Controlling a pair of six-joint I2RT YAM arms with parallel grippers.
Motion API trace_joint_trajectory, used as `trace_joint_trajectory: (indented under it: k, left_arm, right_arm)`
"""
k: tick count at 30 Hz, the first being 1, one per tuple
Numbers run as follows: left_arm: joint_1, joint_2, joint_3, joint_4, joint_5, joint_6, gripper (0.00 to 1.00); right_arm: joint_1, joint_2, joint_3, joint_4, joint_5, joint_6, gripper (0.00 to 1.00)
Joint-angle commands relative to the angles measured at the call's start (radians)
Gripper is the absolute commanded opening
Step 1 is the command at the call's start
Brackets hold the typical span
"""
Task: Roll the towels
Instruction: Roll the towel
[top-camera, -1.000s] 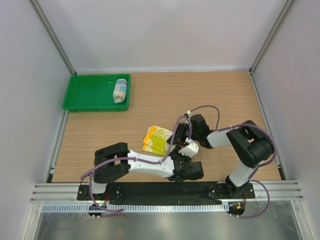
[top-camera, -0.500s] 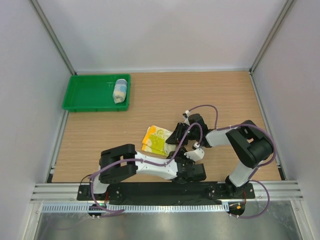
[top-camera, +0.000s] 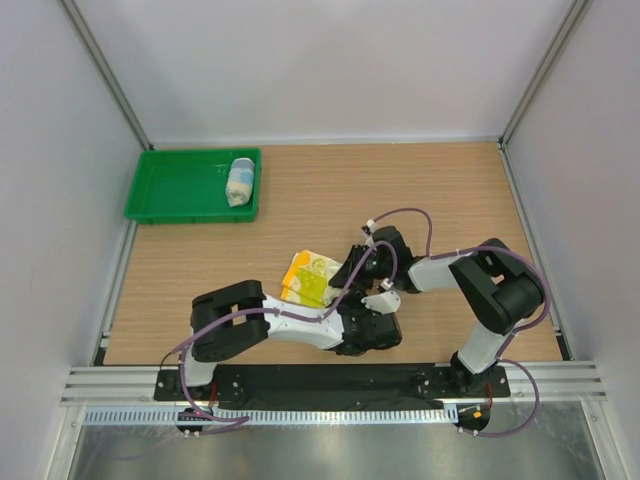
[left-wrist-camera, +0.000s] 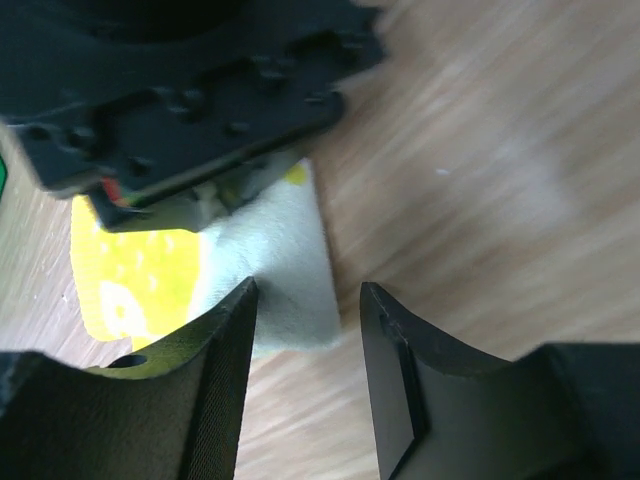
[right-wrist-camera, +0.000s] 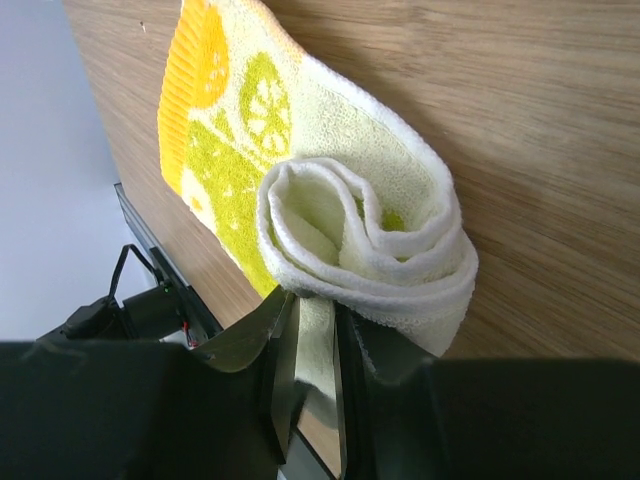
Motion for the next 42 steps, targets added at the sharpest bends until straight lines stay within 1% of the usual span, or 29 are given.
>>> trace_joint_trajectory:
  k: [1,8,11,13,14,18,19,23,24,28,29,30,31,33,34,35,36,39,42]
  left_arm:
    - [0.071,-0.063,-0.073,0.044,0.029,-0.016,0.48]
    - [0.086,-0.100,-0.147,0.052,0.041,-0.058,0.54]
    - [0.091,-0.094,-0.163,0.070,0.066,-0.068,0.52]
    - [0.092,-0.094,-0.176,0.080,0.086,-0.076,0.49]
    - [0.092,-0.097,-0.181,0.087,0.090,-0.090,0.44]
    - [0.095,-0.109,-0.216,0.113,0.147,-0.108,0.33]
    - [0.097,-0.112,-0.222,0.118,0.161,-0.111,0.28]
    - [0.103,-0.137,-0.259,0.142,0.239,-0.128,0.19]
    - [0.106,-0.153,-0.265,0.156,0.259,-0.136,0.17]
    - [0.111,-0.196,-0.293,0.182,0.320,-0.160,0.04]
    - [0.112,-0.206,-0.302,0.188,0.334,-0.166,0.03]
    - [0.115,-0.222,-0.307,0.204,0.354,-0.179,0.01]
    - [0.115,-0.233,-0.313,0.215,0.374,-0.186,0.00]
    - [0.120,-0.250,-0.333,0.242,0.429,-0.200,0.00]
    - [0.126,-0.270,-0.344,0.274,0.452,-0.212,0.00]
    - [0.130,-0.276,-0.350,0.288,0.468,-0.225,0.00]
    - [0.134,-0.282,-0.360,0.297,0.501,-0.237,0.00]
    - [0.155,-0.304,-0.379,0.342,0.563,-0.275,0.01]
    - [0.161,-0.336,-0.399,0.374,0.566,-0.317,0.00]
  right_arm:
    - [0.012,0.044,-0.008,-0.095,0.058,-0.043,0.27]
    - [0.012,0.064,0.013,-0.112,0.057,-0.046,0.27]
    - [0.011,0.061,0.025,-0.127,0.058,-0.051,0.27]
    - [0.011,0.058,0.031,-0.147,0.060,-0.060,0.27]
    - [0.011,0.053,0.039,-0.155,0.060,-0.065,0.27]
    - [0.012,0.038,0.061,-0.199,0.069,-0.083,0.28]
    - [0.011,0.035,0.067,-0.222,0.072,-0.088,0.29]
    - [0.000,0.027,0.094,-0.276,0.086,-0.120,0.36]
    - [-0.004,0.022,0.099,-0.284,0.087,-0.125,0.40]
    - [-0.058,-0.005,0.136,-0.357,0.089,-0.160,0.45]
    - [-0.076,-0.014,0.145,-0.374,0.090,-0.172,0.47]
    - [-0.093,-0.037,0.156,-0.427,0.092,-0.195,0.48]
    - [-0.128,-0.050,0.189,-0.457,0.098,-0.207,0.52]
    - [-0.159,-0.082,0.225,-0.544,0.116,-0.247,0.56]
    - [-0.173,-0.112,0.263,-0.573,0.127,-0.258,0.63]
    - [-0.193,-0.131,0.281,-0.598,0.151,-0.269,0.65]
    - [-0.204,-0.148,0.297,-0.644,0.162,-0.276,0.67]
    - [-0.227,-0.208,0.335,-0.693,0.202,-0.298,0.70]
    - [-0.228,-0.269,0.320,-0.699,0.239,-0.301,0.73]
